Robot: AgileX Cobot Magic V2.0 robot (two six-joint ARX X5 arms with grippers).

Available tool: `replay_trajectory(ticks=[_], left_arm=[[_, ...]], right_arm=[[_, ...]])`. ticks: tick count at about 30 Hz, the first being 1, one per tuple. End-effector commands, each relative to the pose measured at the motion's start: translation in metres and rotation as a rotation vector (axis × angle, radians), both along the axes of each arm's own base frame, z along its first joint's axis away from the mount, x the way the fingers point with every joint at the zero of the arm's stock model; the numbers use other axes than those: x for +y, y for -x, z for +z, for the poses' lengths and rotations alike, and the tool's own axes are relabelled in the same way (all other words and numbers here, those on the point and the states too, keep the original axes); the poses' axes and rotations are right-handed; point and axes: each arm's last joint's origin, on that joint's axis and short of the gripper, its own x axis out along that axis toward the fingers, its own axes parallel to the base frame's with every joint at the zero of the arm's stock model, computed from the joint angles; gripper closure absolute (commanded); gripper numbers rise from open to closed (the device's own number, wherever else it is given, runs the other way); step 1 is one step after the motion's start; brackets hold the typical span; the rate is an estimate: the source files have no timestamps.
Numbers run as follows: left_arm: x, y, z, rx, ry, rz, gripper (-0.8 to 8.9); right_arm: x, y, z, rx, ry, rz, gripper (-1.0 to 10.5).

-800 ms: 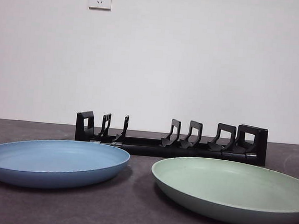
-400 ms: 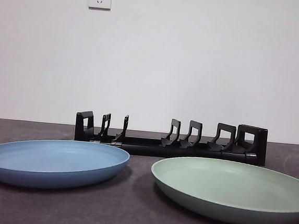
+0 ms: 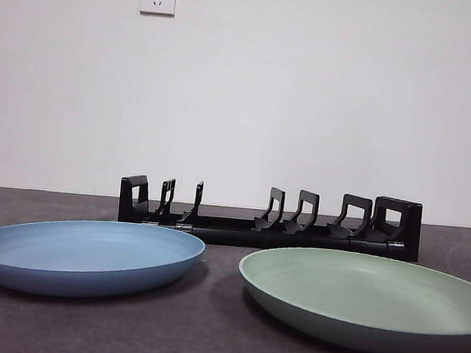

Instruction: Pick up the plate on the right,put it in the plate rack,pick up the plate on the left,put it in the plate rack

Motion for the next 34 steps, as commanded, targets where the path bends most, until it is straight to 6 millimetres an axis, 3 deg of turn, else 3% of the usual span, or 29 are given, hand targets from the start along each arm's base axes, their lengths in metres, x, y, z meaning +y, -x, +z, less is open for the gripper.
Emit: replay_trajectory(ticks=[1, 9, 11, 12, 22, 25, 28, 34], left_arm=[[-0.003, -0.014, 0.018, 0.024, -0.038, -0.068, 8.19], [-0.013, -0.066, 0.069, 0.203, -0.069, -0.299, 7.9], [-0.017, -0.077, 0.075, 0.209, -0.081, -0.329, 5.68], [-0.02, -0.081, 0.076, 0.215, -0.081, -0.342, 5.22], [-0.07, -0.089, 0.059, 0.279, -0.18, -0.518, 5.23], [-0.081, -0.088, 0.056, 0.287, -0.201, -0.546, 5.23], [-0.091, -0.089, 0.053, 0.279, -0.206, -0.584, 5.23], [-0.103, -0.088, 0.054, 0.243, -0.224, -0.605, 5.23]], right_arm=[[0.003, -0.017, 0.006, 0.108, 0.016, 0.064, 9.5], [0.012, -0.074, 0.006, 0.457, 0.131, 0.269, 9.2], [0.014, -0.085, -0.003, 0.521, 0.12, 0.292, 7.5], [0.014, -0.089, -0.009, 0.549, 0.119, 0.293, 7.2], [0.017, -0.107, -0.051, 0.747, 0.115, 0.309, 7.3], [0.017, -0.108, -0.056, 0.77, 0.113, 0.31, 7.4], [0.017, -0.109, -0.059, 0.786, 0.103, 0.31, 8.5], [0.019, -0.109, -0.059, 0.787, 0.064, 0.339, 8.9]])
